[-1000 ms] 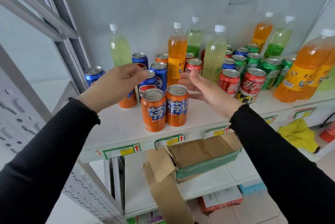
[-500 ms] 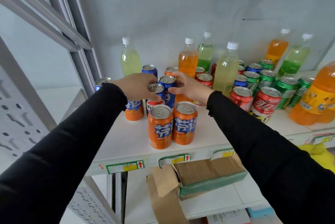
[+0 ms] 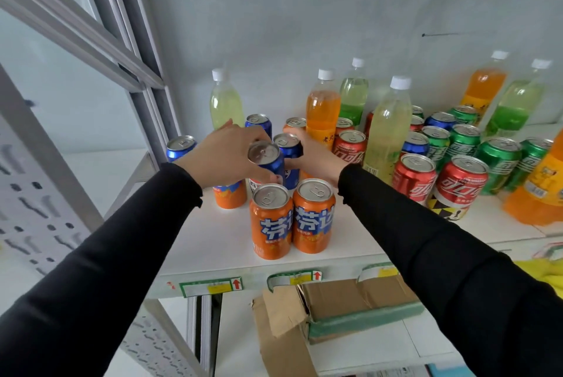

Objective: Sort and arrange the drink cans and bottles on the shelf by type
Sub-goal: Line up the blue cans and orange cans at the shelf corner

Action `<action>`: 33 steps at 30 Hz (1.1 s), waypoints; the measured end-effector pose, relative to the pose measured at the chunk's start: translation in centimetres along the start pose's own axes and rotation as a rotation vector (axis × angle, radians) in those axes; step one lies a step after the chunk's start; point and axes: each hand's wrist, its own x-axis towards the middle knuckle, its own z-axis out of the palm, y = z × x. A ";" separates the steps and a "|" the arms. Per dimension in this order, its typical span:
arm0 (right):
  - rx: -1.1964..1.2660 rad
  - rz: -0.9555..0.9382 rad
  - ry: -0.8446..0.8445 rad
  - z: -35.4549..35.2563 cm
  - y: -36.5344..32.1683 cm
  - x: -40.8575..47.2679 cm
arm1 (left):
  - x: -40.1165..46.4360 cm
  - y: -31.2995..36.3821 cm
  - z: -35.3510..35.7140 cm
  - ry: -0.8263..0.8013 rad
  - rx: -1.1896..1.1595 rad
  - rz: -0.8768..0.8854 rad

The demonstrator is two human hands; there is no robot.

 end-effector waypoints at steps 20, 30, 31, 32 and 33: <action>-0.147 -0.215 -0.216 1.9 -12.4 -3.8 | -11.4 -4.1 -3.7 -0.060 0.097 -0.332; -0.460 -0.185 -0.433 5.7 -10.2 -2.9 | -11.1 -5.0 -2.1 -0.195 0.032 -0.336; -0.472 -0.191 -0.435 5.8 -10.1 -2.9 | -11.1 -5.0 -2.0 -0.202 0.022 -0.336; -0.485 -0.192 -0.435 5.8 -10.0 -2.9 | -11.1 -5.0 -2.1 -0.207 0.011 -0.333; -0.489 -0.187 -0.438 5.8 -10.0 -2.9 | -11.2 -5.0 -2.2 -0.213 0.004 -0.328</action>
